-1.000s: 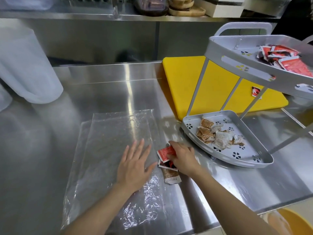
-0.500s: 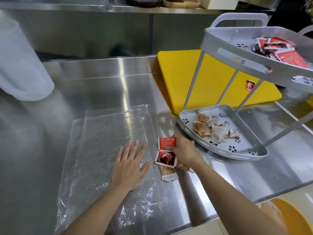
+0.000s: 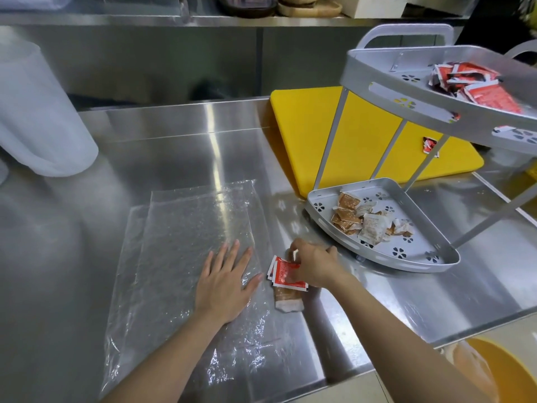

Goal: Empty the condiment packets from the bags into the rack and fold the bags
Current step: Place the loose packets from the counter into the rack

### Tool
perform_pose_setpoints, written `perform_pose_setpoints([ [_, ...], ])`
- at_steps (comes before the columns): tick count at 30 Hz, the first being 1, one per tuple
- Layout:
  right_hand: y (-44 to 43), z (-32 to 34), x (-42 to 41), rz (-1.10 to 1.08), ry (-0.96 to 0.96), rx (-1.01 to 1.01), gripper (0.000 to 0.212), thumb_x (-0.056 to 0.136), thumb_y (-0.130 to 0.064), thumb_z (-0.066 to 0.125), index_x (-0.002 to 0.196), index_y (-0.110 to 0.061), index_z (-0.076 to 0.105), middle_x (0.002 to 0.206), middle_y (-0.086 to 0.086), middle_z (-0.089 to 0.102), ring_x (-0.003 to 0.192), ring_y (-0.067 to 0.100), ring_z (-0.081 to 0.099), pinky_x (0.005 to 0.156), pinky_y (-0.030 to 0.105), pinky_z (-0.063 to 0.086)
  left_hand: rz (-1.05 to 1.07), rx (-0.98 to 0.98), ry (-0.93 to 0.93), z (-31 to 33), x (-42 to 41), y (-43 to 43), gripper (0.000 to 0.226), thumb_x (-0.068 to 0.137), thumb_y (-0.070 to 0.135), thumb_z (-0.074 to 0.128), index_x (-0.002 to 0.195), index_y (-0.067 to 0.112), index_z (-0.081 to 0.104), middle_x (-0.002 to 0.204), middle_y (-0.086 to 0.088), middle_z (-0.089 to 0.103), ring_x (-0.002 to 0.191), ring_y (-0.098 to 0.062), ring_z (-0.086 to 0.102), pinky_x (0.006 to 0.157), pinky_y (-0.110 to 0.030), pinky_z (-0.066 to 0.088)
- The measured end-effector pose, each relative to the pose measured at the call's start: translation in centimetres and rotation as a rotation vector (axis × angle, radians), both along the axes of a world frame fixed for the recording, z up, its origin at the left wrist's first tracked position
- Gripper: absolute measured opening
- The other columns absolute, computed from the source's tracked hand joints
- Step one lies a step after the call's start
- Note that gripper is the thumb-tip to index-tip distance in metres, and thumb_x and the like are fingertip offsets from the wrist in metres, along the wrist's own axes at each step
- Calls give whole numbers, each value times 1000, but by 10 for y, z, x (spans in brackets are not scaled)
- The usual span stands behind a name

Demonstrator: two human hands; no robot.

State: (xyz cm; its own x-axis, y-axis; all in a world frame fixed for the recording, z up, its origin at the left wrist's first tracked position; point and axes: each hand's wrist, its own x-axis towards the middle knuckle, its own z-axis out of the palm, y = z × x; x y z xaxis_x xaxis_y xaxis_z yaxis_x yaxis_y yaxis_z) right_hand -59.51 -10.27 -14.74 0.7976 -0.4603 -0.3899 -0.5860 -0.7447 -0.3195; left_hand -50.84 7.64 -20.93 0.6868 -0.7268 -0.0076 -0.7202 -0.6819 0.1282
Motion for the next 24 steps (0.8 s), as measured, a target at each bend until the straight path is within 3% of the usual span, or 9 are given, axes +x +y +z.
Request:
perform_pose_setpoints([
  [6, 3, 1, 4, 50, 45, -91, 25, 83, -25, 57, 105, -14, 57, 113, 8, 59, 113, 26, 46, 89, 42, 24, 1, 6, 52, -3, 4, 2, 66, 85, 67, 6, 144, 39, -1, 157, 7, -2, 145, -14, -7, 115, -37, -8],
  [10, 2, 9, 1, 63, 63, 3, 8, 84, -23, 56, 90, -18, 56, 112, 6, 61, 112, 25, 50, 89, 40, 24, -24, 42, 139, 3, 9, 2, 62, 90, 56, 22, 144, 39, -1, 158, 7, -5, 144, -14, -10, 114, -37, -10],
  [13, 3, 16, -2, 21, -9, 72, 16, 85, -20, 54, 100, -15, 50, 112, 8, 63, 108, 26, 56, 85, 36, 30, -7, 45, 154, 16, 11, -4, 62, 87, 52, 35, 144, 36, 15, 158, 4, 8, 145, -17, 0, 116, -40, -3],
  [16, 1, 31, -7, -21, -146, 153, 31, 85, -16, 54, 115, -9, 51, 115, 15, 62, 104, 31, 59, 77, 32, 44, 7, -45, 98, 32, 7, -18, 52, 87, 46, 43, 134, 26, 40, 149, 1, 36, 140, -17, 24, 114, -35, 12],
  [20, -7, 66, -17, -55, -397, 189, 7, 84, -18, 58, 82, -11, 56, 76, 7, 62, 74, 26, 59, 58, 30, 39, -35, -160, 132, 44, -6, -51, 50, 88, 45, 44, 130, 19, 45, 138, -3, 49, 128, -22, 42, 107, -35, 28],
  [24, -13, 103, -35, -163, -555, 318, 9, 83, -18, 64, 81, -15, 55, 66, -4, 56, 62, 14, 54, 61, 31, 44, -222, -118, 114, 35, -35, -80, 57, 88, 51, 38, 138, 24, 35, 143, -2, 43, 130, -23, 40, 107, -34, 29],
])
